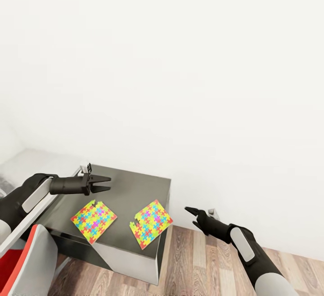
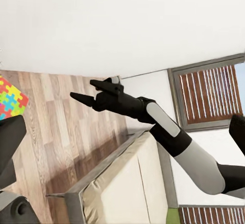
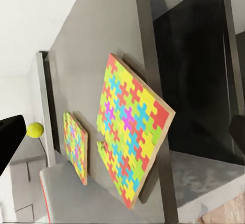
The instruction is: Put all the toys in the child's room - the three board games (two on the bed and one on the table), the two jigsaw puzzles on the table, and the tennis ball on the table - inside the toy box on the table in the child's room.
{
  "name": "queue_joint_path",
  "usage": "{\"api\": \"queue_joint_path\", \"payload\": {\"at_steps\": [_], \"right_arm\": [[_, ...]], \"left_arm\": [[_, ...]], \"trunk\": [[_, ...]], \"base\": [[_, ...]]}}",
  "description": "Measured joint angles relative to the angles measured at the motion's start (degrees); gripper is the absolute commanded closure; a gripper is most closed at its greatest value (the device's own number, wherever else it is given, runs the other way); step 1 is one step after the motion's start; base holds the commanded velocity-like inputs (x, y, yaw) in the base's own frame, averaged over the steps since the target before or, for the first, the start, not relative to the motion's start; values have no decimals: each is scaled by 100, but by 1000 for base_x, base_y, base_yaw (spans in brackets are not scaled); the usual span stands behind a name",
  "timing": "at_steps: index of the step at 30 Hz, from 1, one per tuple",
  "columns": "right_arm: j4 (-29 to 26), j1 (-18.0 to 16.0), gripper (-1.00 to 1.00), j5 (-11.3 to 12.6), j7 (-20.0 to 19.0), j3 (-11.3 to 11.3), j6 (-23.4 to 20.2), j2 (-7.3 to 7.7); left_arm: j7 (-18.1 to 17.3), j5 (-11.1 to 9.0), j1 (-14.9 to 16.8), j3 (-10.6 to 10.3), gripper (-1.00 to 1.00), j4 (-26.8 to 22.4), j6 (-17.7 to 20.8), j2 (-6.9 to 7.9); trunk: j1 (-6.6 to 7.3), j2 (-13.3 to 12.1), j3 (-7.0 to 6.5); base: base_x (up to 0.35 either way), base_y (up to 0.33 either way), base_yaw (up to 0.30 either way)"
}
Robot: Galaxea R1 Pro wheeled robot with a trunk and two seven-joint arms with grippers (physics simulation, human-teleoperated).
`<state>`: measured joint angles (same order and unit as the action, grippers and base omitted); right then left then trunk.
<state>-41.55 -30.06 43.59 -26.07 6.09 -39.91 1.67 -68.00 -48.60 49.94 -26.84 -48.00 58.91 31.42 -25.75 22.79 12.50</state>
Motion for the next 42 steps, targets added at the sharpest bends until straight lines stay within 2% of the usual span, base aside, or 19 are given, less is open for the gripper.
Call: {"api": "queue_joint_path", "payload": {"at_steps": [5,11,16,22,42], "right_arm": [[-7,20,-100,-40,-400,0,48,34],[-1,40,-100,-315,-674,10,173,188],[7,54,-100,-377,-1026,19,195,341],[15,60,-100,-385,-1101,27,198,453],[25,65,-100,-387,-1122,37,218,519]], "left_arm": [[1,6,0,0,-100,-2,1,0],[1,3,4,-1,-100,-9,7,0],[3,2,4,0,-100,-17,9,0],[-1,3,1,-4,-100,-19,10,0],[-4,-8,3,1,-100,-138,13,8]], "trunk": [[0,0,47],[0,0,104],[0,0,151],[0,0,208],[0,1,397]], "base": [[0,0,83],[0,0,83],[0,0,83],[0,0,83],[3,-2,82]]}}
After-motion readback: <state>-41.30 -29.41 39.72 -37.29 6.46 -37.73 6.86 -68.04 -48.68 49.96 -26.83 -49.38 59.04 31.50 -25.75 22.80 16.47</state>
